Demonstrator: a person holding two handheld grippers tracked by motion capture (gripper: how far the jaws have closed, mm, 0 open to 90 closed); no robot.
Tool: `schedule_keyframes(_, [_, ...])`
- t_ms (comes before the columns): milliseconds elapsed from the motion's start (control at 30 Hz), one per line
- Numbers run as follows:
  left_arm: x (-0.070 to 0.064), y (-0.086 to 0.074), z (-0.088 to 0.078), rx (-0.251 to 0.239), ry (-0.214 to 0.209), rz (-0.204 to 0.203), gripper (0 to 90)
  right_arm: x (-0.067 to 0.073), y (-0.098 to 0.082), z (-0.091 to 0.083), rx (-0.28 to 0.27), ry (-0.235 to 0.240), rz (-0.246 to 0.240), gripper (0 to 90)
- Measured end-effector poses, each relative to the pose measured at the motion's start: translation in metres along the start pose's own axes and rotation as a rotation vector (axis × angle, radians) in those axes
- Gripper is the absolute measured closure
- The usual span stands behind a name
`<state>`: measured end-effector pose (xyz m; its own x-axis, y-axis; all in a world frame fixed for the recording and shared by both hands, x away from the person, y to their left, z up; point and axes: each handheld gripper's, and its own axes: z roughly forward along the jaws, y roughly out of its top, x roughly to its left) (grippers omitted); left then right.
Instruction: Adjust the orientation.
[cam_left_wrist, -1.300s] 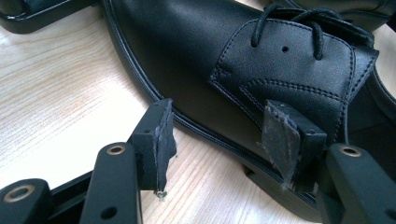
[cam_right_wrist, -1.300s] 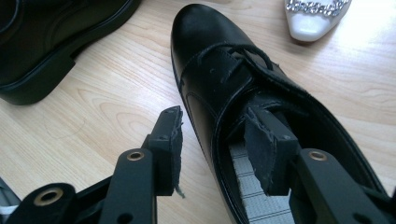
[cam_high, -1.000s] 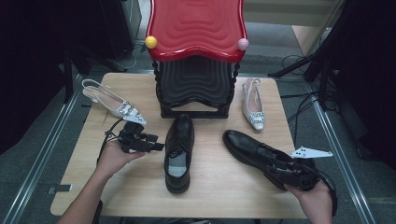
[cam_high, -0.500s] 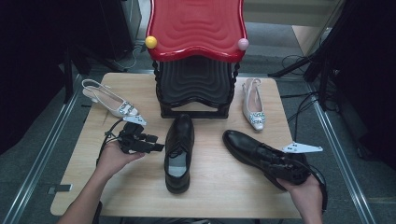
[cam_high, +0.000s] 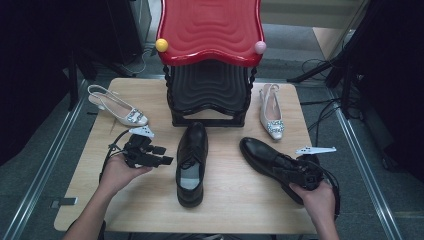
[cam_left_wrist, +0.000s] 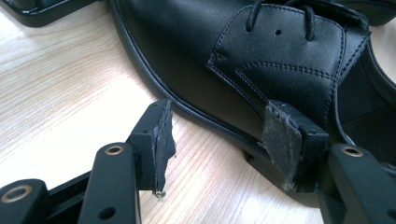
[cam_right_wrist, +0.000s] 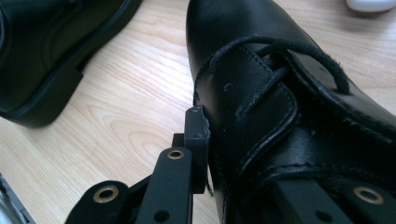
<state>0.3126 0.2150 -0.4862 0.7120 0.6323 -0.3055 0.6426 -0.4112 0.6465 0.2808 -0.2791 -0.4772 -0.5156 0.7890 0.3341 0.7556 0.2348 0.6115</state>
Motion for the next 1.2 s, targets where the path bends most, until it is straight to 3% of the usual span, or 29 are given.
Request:
schedule_keyframes(133, [0.000, -0.004, -0.002, -0.004, 0.010, -0.006, 43.4, 0.005, 0.005, -0.001, -0.021, 0.013, -0.012, 81.1])
schedule_keyframes(300, [-0.002, -0.009, -0.007, -0.008, 0.022, -0.011, 43.4, 0.020, 0.017, 0.006, -0.017, -0.002, -0.063, 80.5])
schedule_keyframes(433, [-0.004, -0.015, -0.011, -0.018, 0.034, -0.017, 43.5, 0.031, 0.028, 0.018, -0.011, 0.030, -0.086, 79.1])
schedule_keyframes(567, [-0.006, -0.019, -0.015, -0.032, 0.043, -0.019, 43.8, 0.039, 0.037, 0.028, 0.001, 0.026, -0.115, 79.0])
schedule_keyframes(933, [-0.012, -0.033, -0.023, -0.034, 0.061, -0.046, 43.7, 0.050, 0.056, 0.051, 0.028, 0.008, -0.131, 78.2])
schedule_keyframes(1200, [-0.014, -0.036, -0.022, -0.032, 0.062, -0.050, 43.7, 0.058, 0.063, 0.071, 0.054, -0.017, -0.113, 78.1])
